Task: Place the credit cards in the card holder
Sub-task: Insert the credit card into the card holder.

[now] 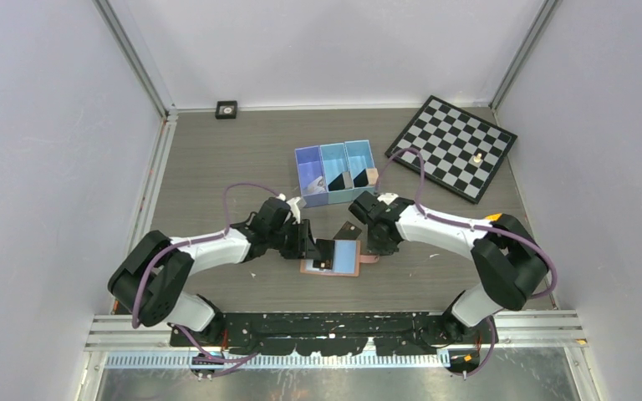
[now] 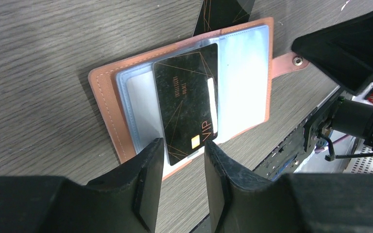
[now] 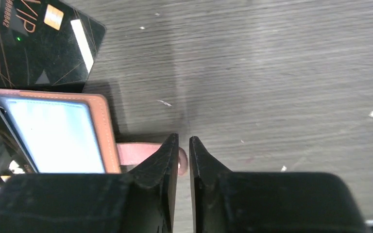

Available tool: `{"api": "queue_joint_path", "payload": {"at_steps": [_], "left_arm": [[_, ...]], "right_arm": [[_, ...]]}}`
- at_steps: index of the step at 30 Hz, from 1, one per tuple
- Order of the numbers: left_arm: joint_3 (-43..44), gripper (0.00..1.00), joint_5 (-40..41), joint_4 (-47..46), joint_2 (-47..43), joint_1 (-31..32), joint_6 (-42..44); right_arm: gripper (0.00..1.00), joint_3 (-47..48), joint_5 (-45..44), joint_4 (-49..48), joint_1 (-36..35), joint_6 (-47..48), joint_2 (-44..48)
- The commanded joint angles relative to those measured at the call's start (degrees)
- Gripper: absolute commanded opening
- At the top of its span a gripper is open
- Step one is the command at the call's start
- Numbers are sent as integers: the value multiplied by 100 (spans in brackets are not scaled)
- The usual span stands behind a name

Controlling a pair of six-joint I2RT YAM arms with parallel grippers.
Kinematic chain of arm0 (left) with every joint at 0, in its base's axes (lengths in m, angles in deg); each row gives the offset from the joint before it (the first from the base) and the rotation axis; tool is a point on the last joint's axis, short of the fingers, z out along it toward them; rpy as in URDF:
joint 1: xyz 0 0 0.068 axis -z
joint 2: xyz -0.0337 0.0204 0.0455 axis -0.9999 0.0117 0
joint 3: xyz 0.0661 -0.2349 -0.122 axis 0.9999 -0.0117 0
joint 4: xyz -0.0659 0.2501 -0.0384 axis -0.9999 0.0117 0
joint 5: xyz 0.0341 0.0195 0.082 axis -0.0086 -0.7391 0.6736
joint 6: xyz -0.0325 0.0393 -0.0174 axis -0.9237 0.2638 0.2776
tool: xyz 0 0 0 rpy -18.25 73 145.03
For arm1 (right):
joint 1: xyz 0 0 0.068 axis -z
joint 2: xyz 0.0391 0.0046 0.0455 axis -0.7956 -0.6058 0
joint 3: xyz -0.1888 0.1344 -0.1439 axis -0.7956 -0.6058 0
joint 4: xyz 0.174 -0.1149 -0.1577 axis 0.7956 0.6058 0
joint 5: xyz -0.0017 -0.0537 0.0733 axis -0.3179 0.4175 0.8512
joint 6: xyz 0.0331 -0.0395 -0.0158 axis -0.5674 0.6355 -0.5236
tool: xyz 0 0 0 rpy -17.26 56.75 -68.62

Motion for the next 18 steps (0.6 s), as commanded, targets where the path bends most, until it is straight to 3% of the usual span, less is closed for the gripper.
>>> {"api": "queue_joint_path", "payload": {"at_steps": [1,3,7,13,18], "left_arm": [[18,40,300,262,-269,6,132],[13,41,311,319,-353,1,155],[7,42,330,310,-482,3,153],[13,42,343,180,-514,0,127],[60,42,442,208,-467,-17,157]], "right_arm": [[26,459,-897,885,-24,5,750],[37,585,-969,1071,-18,-27,1087],[41,592,-666,920,-39,-111,1606],[38,99,479,-501,-59,-433,1913],[28,-132,1259,-1575,-81,-716,1358]]}}
